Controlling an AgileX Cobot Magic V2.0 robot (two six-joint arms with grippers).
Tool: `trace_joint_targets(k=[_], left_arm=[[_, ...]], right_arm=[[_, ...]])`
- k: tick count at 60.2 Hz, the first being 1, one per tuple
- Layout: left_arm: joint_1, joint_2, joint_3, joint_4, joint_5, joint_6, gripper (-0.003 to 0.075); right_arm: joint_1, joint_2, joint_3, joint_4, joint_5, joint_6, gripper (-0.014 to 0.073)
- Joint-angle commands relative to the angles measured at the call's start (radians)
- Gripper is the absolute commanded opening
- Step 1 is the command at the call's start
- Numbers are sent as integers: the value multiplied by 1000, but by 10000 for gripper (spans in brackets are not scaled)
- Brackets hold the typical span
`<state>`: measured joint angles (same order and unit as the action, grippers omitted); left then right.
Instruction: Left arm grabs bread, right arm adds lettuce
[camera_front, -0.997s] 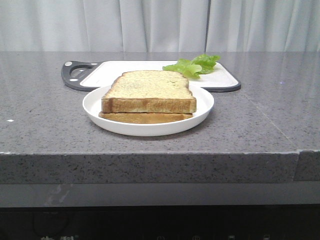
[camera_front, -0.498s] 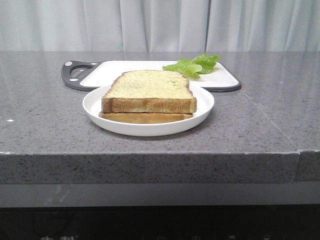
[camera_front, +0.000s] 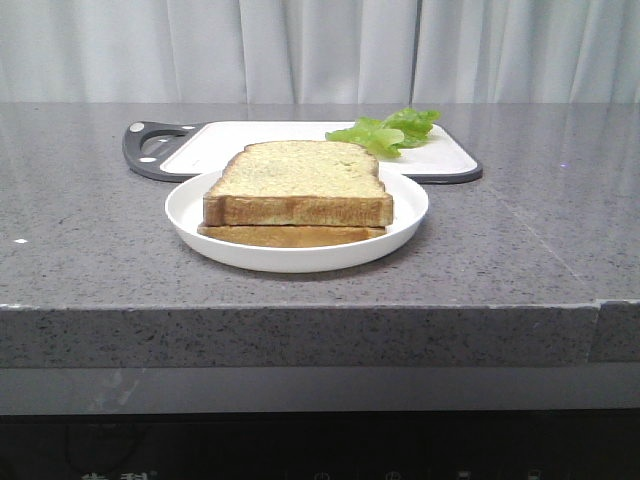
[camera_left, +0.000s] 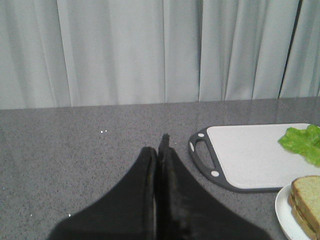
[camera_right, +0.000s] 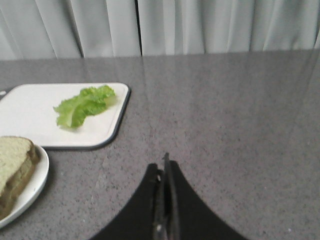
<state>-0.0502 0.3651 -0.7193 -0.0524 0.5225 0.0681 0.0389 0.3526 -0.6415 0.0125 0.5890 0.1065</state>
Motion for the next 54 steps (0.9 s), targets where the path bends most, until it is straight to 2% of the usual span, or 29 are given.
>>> trace_joint_targets(k=[1,20,23,26,34,36,39,44,54], left_arm=[[6,33,-8,-9,-68,-9,-20],[6,83,35,-15,-65,-9,-19],[6,91,35,-17,-65,-9,-4],[6,101,35,-35,-61,-9,48],[6,144,19,-91,-43,-9,319],[6,159,10,-100,-23,-9,384],[6,184,-7,-120,25,1,439],[6,233,-42,-190,105,54,442],[6,373,-117,-483,215,239,393]], right_arm=[[-7,35,-11,-1,-49,-8,-118],[-7,47,15,0,-35,-8,-106],[-7,47,15,0,-25,-8,-64],[-7,47,15,0,-7,-8,17],[-7,47,15,0,14,-8,337],[-7,47,15,0,14,-8,402],[-7,47,15,0,12,-8,447],[-7,47,15,0,12,-8,458],[-7,47,15,0,12,-8,458]])
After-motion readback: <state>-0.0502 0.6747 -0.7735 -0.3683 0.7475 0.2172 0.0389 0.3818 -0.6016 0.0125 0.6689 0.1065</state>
